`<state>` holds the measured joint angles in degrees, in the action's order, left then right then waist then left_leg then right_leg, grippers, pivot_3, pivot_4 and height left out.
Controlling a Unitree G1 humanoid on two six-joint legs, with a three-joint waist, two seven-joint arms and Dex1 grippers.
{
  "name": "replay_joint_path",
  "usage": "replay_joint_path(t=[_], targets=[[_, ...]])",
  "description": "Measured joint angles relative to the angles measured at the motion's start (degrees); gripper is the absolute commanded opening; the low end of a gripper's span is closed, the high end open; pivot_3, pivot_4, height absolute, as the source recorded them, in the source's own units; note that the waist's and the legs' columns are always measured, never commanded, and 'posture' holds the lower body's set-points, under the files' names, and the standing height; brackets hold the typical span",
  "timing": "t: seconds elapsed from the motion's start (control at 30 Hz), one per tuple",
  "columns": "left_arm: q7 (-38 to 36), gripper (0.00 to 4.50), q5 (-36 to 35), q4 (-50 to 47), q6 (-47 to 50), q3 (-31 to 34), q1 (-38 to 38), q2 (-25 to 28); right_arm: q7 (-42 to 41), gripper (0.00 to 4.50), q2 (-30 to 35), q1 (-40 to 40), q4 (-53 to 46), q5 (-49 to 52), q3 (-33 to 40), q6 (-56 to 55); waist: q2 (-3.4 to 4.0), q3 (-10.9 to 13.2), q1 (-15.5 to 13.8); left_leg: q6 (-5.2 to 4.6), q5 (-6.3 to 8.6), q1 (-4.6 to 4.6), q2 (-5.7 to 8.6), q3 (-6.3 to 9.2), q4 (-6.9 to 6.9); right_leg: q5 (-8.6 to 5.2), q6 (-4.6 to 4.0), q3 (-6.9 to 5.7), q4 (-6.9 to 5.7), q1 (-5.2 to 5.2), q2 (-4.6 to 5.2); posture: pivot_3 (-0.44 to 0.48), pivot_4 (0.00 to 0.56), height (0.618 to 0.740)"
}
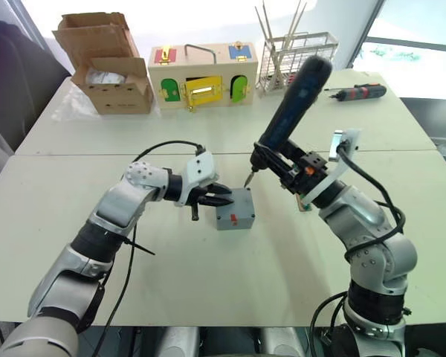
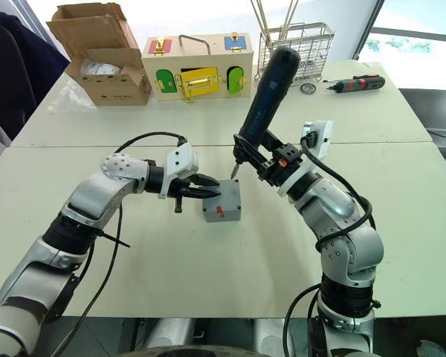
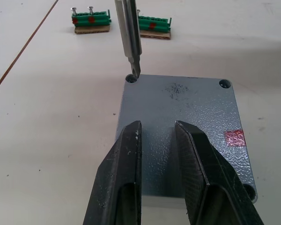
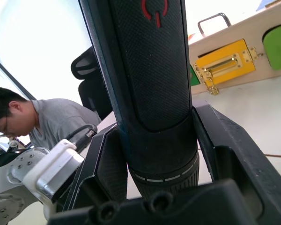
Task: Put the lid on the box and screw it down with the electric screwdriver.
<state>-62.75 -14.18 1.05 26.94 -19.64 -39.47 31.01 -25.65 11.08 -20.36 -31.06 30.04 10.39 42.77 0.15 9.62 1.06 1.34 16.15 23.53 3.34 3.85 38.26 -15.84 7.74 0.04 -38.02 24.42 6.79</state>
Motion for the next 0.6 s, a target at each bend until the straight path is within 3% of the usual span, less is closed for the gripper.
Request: replay_joint_path(t=[0.6], targets=[[0.38,1.08,-0.02,-2.11,0.99,0.35,1.31,-0.17,0.76,1.82,2.73,1.98,3.09,0.01,-2.39,-4.81,-0.01,0.00,0.02,0.00,0.00,-0.01,0.00,0.00,0.00,0.00,0.00,0.00,0.00,-0.01,0.00,0.000,0.150,0.731]])
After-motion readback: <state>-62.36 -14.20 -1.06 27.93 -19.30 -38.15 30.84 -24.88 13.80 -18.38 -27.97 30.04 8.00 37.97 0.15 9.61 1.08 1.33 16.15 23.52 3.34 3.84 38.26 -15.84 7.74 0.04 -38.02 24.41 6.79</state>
